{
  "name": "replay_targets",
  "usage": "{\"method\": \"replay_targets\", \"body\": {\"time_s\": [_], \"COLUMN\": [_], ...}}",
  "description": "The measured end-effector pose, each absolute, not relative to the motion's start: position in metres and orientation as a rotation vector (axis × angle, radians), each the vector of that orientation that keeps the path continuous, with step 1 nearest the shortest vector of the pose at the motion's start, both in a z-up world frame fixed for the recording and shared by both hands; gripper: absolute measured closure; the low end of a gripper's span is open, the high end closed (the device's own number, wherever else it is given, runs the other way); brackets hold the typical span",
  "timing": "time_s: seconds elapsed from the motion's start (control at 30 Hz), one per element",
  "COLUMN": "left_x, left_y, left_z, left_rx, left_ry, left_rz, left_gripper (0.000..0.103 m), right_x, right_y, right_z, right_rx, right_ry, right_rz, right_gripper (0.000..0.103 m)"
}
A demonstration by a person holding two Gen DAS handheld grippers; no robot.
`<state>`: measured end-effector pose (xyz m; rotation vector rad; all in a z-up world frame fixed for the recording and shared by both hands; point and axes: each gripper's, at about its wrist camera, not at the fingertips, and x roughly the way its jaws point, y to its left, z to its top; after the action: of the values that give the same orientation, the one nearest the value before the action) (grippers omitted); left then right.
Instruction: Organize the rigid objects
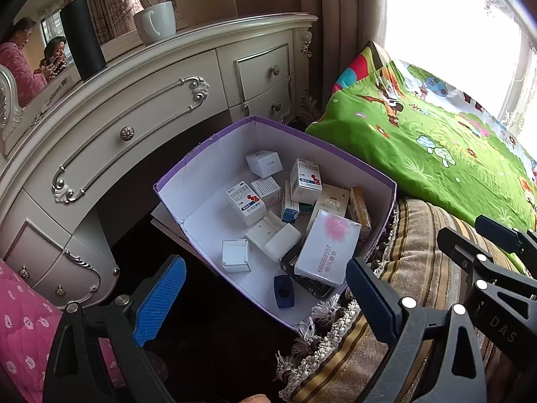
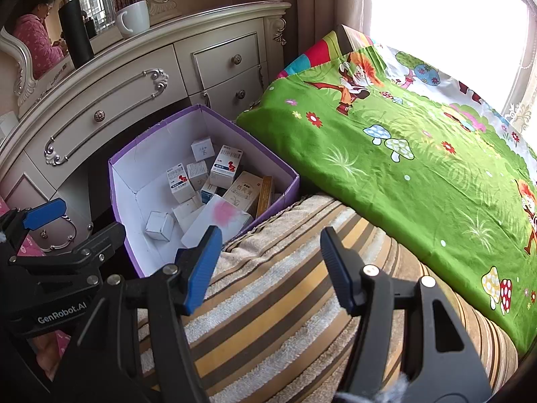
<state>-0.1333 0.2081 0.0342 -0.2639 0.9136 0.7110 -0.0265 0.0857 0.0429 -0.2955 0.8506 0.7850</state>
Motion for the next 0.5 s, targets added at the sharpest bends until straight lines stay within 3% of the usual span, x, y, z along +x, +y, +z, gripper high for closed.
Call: {"method": "replay_targets", "body": {"time_s": [0.5], "left_x": [-0.1348], "left_y": [0.2086], "left_z": [0.0346], "left_rx": [-0.259], "left_ry": [0.886], "left_rz": [0.734], "left_gripper": [0.005], "right_x": [-0.0252], "right_y": [0.0857], "right_z": [0.0414], "right_rx": [-0.297], "right_ry": [0.858], "right_rz": [0.787], "right_gripper": [0.038]}}
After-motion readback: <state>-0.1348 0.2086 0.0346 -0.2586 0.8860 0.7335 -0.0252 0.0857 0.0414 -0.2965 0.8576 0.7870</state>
